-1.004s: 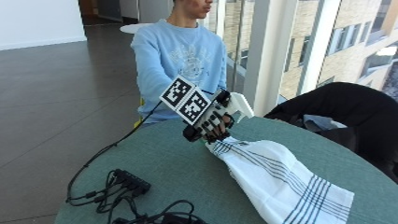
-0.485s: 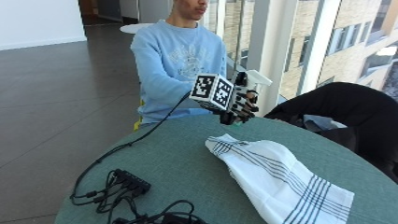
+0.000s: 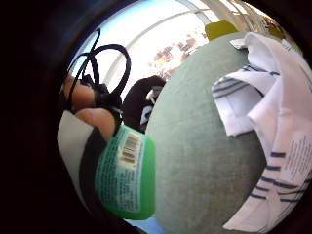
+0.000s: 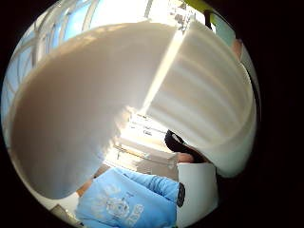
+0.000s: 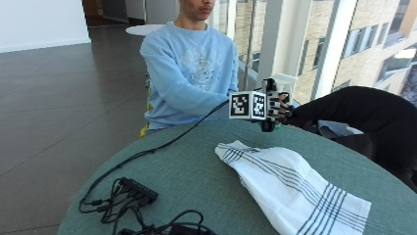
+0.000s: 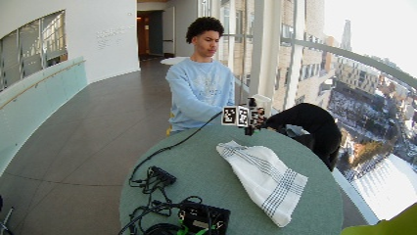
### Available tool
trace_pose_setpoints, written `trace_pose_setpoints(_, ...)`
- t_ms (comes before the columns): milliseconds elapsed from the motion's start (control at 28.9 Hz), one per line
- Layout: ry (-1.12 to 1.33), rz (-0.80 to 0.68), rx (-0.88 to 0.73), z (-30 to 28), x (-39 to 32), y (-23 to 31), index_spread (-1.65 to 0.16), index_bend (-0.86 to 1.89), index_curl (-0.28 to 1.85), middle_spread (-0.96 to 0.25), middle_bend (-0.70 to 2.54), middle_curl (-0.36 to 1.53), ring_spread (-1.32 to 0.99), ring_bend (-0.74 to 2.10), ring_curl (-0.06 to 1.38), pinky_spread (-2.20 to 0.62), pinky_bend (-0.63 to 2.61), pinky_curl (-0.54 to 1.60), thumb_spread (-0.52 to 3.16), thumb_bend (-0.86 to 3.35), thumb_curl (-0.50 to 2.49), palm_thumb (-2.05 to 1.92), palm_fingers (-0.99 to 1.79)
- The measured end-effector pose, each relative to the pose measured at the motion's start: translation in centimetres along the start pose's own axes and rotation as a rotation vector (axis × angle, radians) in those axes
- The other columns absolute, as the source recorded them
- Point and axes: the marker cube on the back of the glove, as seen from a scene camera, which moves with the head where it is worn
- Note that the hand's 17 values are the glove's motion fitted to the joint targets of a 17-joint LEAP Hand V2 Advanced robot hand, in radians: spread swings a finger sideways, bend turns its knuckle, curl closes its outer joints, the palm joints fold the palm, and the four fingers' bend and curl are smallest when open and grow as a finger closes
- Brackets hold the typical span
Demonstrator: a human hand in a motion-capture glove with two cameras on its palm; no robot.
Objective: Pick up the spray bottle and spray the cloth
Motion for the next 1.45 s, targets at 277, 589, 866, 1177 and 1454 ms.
trace_pose_setpoints(277,-0.028,-0.03,-0.008,4.3,1.2,0.0,-0.23,0.15,0.46,-0.09,0.19,0.44,-0.05,0.52,0.39,0.04,0.33,0.36,0.65,-0.03,0.72,0.92,1.1)
trace_pose_setpoints(589,-0.037,-0.039,-0.031,5.8,2.1,0.9,-0.23,0.15,0.46,-0.1,0.18,0.43,-0.06,0.48,0.38,0.07,0.29,0.35,0.76,-0.02,0.69,0.91,1.07)
trace_pose_setpoints(866,-0.022,-0.025,-0.035,5.0,2.5,1.3,-0.24,0.15,0.45,-0.1,0.17,0.42,-0.07,0.43,0.37,0.07,0.27,0.35,0.85,-0.03,0.65,0.89,1.05)
trace_pose_setpoints(1177,0.086,-0.054,-0.017,2.6,1.7,2.2,-0.31,0.06,0.36,-0.1,0.18,0.41,-0.1,0.42,0.38,0.08,0.33,0.38,0.93,-0.04,0.56,0.81,0.87)
trace_pose_setpoints(1454,0.163,-0.068,-0.016,1.0,1.2,3.5,-0.33,0.08,0.3,-0.1,0.19,0.41,-0.11,0.44,0.38,0.08,0.37,0.38,0.94,-0.03,0.51,0.81,0.83)
